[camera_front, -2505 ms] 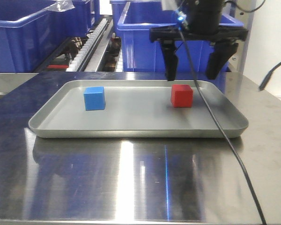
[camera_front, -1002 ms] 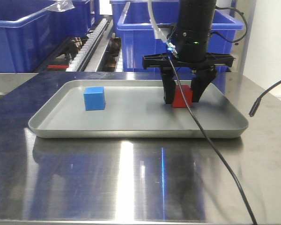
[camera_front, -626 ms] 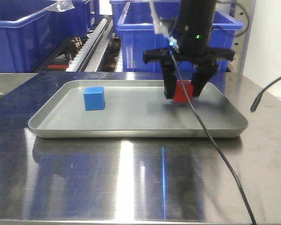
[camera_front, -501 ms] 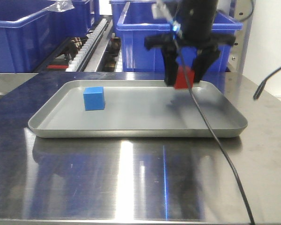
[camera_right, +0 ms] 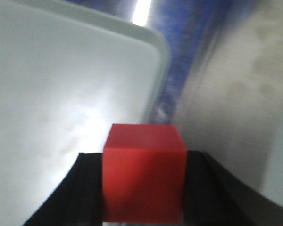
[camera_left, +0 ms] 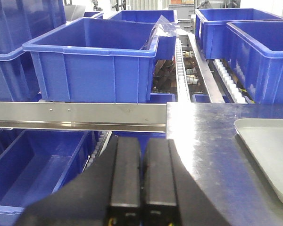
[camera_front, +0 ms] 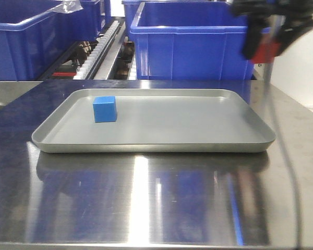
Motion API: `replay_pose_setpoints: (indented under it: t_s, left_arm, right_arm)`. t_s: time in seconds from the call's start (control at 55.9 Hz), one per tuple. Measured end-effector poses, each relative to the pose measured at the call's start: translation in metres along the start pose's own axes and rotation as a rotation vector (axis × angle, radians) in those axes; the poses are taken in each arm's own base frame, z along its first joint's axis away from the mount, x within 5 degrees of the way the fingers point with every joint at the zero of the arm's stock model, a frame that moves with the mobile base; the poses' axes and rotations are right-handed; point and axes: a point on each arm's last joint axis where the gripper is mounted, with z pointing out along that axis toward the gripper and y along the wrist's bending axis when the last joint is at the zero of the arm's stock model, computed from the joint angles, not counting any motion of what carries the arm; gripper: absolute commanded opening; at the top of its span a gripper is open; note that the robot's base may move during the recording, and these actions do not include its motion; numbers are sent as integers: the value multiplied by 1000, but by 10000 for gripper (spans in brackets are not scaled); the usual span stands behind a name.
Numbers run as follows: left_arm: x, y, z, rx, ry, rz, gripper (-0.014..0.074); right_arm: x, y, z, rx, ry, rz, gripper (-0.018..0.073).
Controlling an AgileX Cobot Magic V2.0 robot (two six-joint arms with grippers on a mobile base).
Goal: Sort and place red and blue blocks on shelf
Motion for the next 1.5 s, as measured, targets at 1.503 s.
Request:
replay_pose_setpoints:
  t_s: [1.503]
  left_arm:
    - [0, 0, 0, 0, 0, 0, 80]
  right_arm:
    - [244, -25, -149, 224, -755, 111, 383]
